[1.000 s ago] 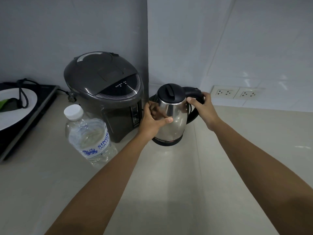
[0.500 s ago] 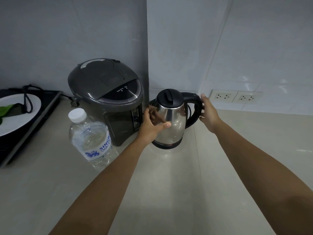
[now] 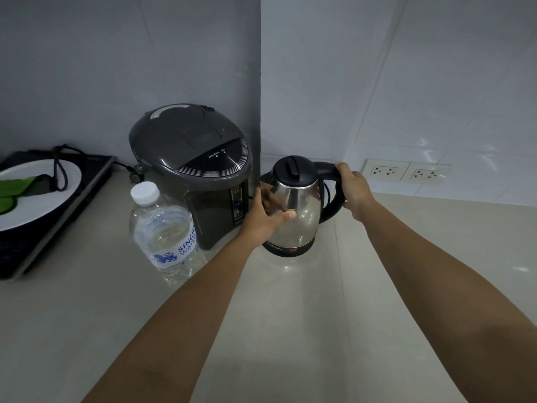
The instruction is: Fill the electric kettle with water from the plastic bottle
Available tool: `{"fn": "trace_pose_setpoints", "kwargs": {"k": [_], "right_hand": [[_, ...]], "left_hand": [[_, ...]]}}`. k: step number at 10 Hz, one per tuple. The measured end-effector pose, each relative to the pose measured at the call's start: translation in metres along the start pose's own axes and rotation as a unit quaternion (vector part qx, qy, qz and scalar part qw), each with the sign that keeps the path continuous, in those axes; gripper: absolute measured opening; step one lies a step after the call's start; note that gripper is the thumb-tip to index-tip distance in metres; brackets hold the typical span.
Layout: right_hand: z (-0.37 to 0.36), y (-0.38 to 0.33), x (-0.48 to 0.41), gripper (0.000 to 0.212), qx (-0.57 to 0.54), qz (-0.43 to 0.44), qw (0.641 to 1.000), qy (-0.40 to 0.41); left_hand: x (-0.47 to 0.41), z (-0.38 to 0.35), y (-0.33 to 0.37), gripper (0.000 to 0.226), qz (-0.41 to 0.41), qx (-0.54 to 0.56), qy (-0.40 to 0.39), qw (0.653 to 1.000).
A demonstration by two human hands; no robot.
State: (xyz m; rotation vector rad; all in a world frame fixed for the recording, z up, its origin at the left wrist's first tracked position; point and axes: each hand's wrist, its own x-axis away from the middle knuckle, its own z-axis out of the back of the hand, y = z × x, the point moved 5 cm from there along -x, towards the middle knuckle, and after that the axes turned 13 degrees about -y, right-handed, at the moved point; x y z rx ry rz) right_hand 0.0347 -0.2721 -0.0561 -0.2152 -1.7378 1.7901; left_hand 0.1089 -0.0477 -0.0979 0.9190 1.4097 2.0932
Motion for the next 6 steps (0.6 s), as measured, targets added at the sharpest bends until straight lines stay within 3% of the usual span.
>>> {"fn": "trace_pose_setpoints", "kwargs": {"k": [1,3,4,5,6], "right_hand": [[-0.003,-0.001,0.004,0.064,-0.001,0.003,1.000,-0.001],[-0.011,0.007,0.015,0.090,0.006,0.022,0.999,-0.028],[-0.018,0.019,0.031,0.078,0.034,0.008,0.999,-0.026],[-0.018,0.043,0.047,0.071,0.102,0.008,0.994,-0.033],[-0.018,0.070,0.055,0.076,0.239,-0.017,0.969,-0.054]], "left_hand": [[0.003,0.000,0.002,0.105,0.005,-0.013,-0.001,1.000],[0.013,-0.005,0.008,0.109,0.025,-0.032,0.025,0.999],[0.022,-0.011,0.008,0.100,0.024,-0.054,0.040,0.997],[0.030,-0.007,0.002,0.087,0.020,-0.164,0.043,0.985],[0.050,-0.007,-0.004,0.080,0.020,-0.277,0.024,0.960]]}}
